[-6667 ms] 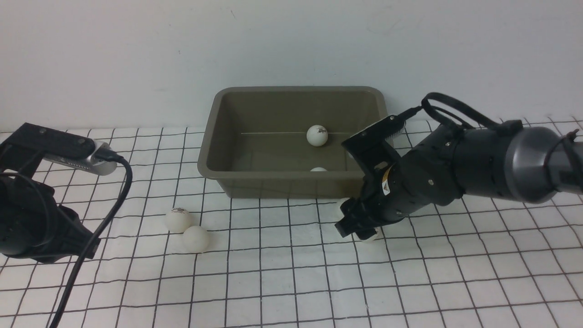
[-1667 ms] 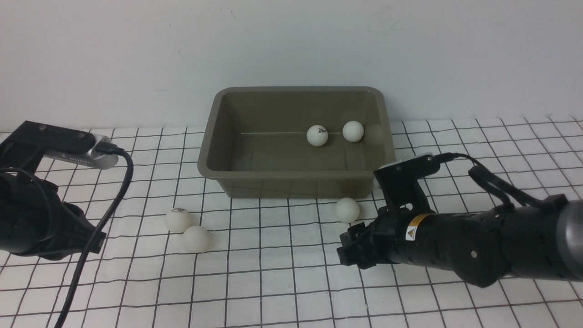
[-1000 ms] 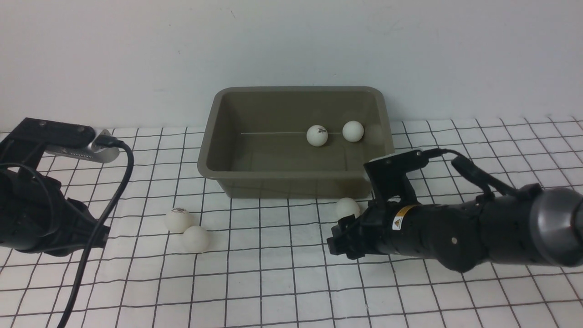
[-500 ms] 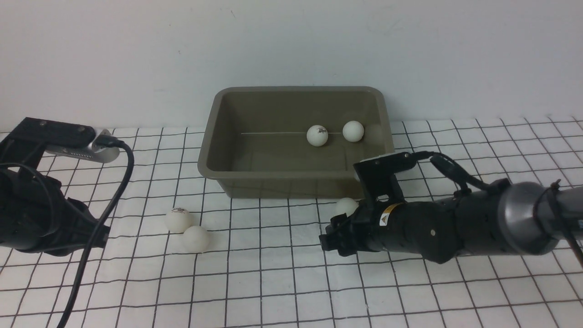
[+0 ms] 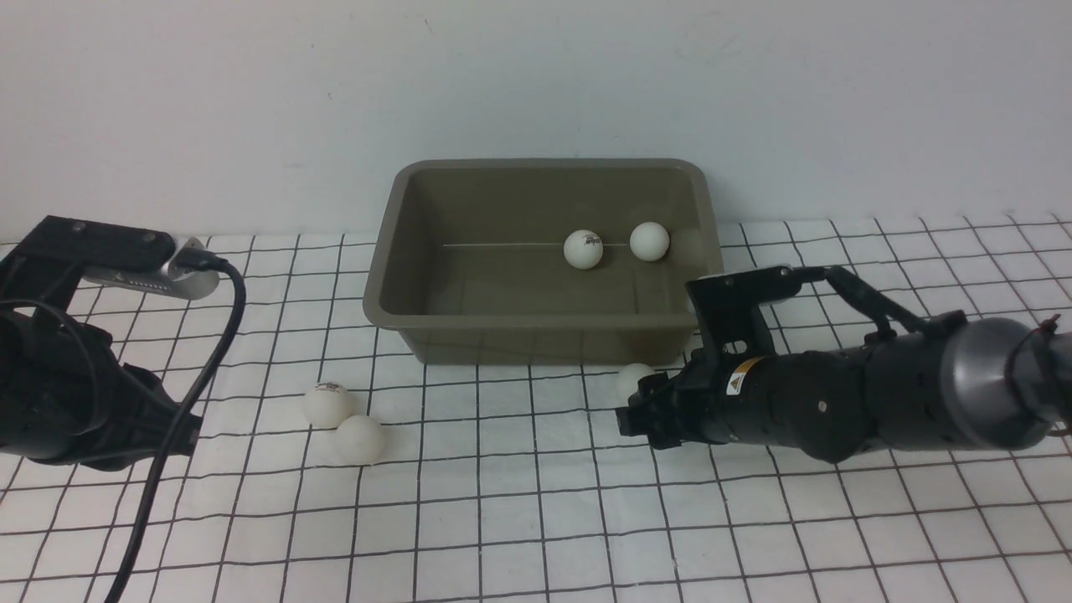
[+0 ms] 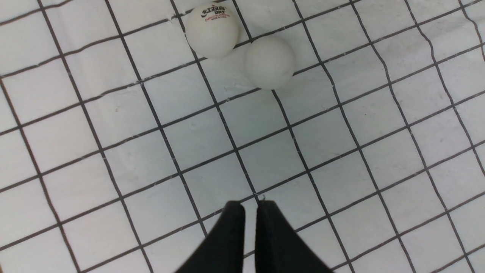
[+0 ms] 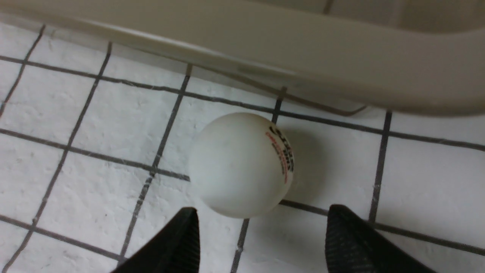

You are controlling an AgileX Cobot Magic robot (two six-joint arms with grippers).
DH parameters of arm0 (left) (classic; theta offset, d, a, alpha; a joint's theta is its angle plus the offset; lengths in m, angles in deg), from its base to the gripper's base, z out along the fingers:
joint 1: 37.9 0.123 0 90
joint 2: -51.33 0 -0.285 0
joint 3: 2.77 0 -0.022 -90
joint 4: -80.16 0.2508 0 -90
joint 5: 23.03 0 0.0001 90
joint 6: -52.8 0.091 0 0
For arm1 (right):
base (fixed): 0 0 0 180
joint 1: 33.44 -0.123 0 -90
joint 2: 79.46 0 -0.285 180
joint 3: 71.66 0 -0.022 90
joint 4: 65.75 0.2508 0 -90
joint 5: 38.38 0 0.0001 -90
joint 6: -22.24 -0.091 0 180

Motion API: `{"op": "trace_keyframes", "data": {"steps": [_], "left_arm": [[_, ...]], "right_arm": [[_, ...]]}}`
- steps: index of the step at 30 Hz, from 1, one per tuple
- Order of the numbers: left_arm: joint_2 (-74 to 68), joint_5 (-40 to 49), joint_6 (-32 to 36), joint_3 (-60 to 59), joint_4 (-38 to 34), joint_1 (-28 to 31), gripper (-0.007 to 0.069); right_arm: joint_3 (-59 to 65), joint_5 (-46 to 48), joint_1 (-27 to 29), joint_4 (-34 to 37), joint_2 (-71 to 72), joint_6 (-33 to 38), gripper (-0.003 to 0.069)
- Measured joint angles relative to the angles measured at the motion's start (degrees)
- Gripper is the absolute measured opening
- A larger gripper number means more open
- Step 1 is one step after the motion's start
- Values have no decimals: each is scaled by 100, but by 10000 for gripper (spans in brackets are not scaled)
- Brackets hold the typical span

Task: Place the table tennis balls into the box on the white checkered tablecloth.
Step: 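Reach for and grasp a ping pong ball on the table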

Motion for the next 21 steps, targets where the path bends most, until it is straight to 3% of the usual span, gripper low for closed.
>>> {"op": "trace_keyframes", "data": {"steps": [21], "left_arm": [[0,-5,0,0,0,0,31]], "right_arm": [[-669,578,0,-23,-211,30,408]]}}
